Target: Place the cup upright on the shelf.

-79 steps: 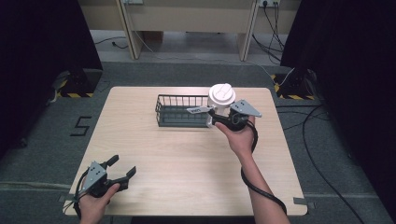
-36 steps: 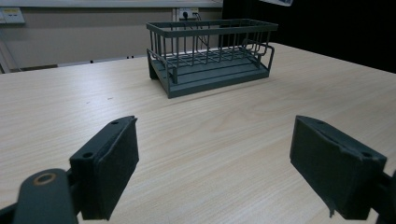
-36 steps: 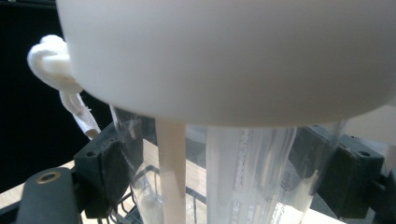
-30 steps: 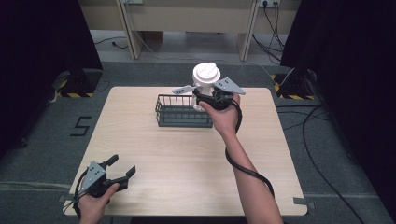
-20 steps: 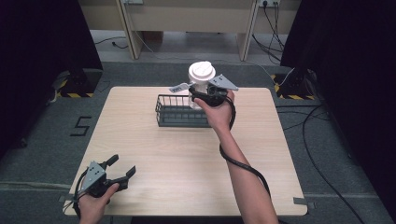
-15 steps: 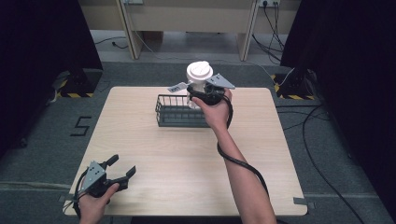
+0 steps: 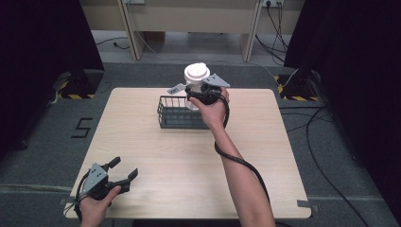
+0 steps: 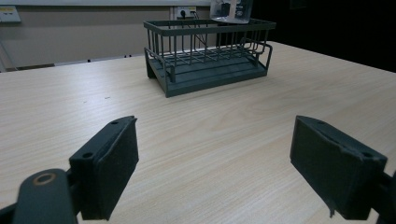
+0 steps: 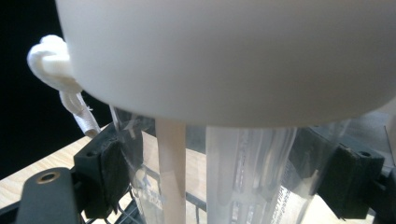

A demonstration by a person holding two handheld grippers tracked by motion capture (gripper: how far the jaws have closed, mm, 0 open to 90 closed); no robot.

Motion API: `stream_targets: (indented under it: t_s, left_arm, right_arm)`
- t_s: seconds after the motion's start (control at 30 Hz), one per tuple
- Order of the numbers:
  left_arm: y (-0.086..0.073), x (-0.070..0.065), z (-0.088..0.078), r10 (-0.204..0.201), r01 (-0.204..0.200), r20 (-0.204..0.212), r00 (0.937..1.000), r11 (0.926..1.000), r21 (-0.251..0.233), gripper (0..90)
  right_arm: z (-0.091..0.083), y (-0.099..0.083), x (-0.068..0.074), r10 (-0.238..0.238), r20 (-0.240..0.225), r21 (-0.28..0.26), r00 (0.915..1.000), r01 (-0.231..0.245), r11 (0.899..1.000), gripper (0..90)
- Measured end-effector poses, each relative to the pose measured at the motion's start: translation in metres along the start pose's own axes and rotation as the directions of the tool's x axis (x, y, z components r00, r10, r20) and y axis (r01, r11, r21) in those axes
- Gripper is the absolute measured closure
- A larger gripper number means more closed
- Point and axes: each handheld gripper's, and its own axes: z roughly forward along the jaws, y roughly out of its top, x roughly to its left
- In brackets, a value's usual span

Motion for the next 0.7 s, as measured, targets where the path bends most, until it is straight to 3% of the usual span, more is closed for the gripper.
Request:
stream_targets:
  t_s: [0.7]
  left_arm:
    - [0.000, 0.000, 0.000, 0.000, 0.000, 0.006, 1.0000, 1.0000, -0.004, 14.8]
  right_arm:
    - [0.021, -0.022, 0.008, 0.006, -0.001, 0.068, 1.0000, -0.006, 0.998, 17.3]
